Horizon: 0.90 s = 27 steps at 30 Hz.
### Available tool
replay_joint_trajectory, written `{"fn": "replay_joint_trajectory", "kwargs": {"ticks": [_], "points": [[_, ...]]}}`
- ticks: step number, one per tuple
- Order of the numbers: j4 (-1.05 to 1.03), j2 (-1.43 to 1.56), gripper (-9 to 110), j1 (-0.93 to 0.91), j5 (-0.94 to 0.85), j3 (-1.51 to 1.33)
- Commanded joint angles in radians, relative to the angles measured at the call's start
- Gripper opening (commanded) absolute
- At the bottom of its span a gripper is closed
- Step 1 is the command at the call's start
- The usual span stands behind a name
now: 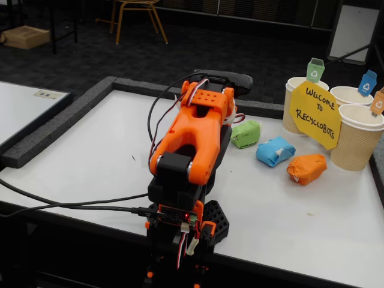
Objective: Sort rubbish by color.
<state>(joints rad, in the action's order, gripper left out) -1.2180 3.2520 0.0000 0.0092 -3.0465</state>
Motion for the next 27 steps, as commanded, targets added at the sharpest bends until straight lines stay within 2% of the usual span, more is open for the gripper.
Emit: {"fn": "replay_joint_trajectory", "kwargs": {"ticks": [1,27], "points": [[0.002,0.034,0,0.003,0.02,0.031],[0.003,0.034,0,0.029,0.014,0.031]]}}
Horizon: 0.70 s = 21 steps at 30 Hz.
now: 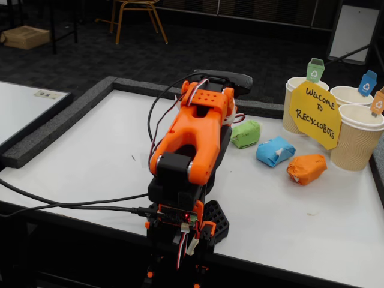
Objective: Sort rubbish by color.
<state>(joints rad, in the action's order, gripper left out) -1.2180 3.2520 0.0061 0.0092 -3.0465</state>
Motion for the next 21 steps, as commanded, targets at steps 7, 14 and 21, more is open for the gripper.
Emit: {"fn": "replay_joint_trajectory", "kwargs": {"ticks": [7,14,21], "points": [[0.003,0.034,0,0.023,0.014,0.031],[0.003,0.034,0,0.012,0.018,0.031],[0.003,0.034,0,0.017,0.015,0.031]]}}
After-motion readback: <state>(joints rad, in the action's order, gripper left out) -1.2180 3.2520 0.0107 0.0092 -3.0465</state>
